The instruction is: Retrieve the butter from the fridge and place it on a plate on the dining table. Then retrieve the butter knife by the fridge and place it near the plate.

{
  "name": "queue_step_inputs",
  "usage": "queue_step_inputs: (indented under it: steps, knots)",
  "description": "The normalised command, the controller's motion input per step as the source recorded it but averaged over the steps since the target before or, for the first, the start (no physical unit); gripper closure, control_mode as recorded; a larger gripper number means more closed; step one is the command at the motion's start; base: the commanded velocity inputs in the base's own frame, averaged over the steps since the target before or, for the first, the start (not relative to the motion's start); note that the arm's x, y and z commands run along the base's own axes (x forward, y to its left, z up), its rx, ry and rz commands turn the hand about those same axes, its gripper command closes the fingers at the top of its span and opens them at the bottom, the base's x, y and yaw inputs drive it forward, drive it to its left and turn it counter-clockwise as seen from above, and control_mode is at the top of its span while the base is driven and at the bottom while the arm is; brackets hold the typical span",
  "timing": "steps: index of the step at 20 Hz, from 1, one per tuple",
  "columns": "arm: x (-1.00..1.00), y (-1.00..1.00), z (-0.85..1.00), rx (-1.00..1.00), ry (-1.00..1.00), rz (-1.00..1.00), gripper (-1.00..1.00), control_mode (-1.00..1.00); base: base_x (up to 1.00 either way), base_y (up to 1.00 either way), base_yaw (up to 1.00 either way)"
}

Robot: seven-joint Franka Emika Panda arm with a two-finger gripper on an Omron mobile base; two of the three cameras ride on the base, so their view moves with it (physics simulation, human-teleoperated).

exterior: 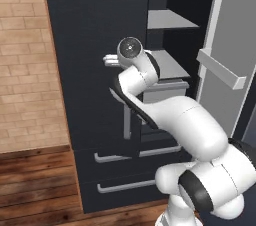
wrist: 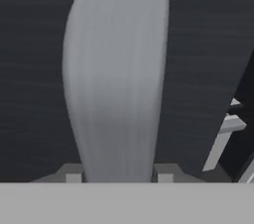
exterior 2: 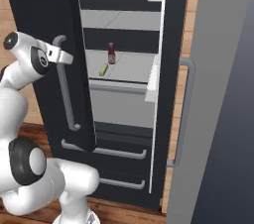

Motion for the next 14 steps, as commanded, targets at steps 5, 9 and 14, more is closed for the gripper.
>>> queue_step_inputs:
  steps: [5,9,14]
  knots:
    - [-0.76,0.51,0.47,-0.05,0.0,-0.04,1.0,-1.0,0.0,0.0,0.0]
    - [-0.7,0.6,0.5,-0.08,0.01,-0.06,1.0,-1.0,0.0,0.0,0.0]
    - [-0.53,0.58,0.44,-0.09,0.09,-0.09,1.0,-1.0,0.0,0.0,0.0]
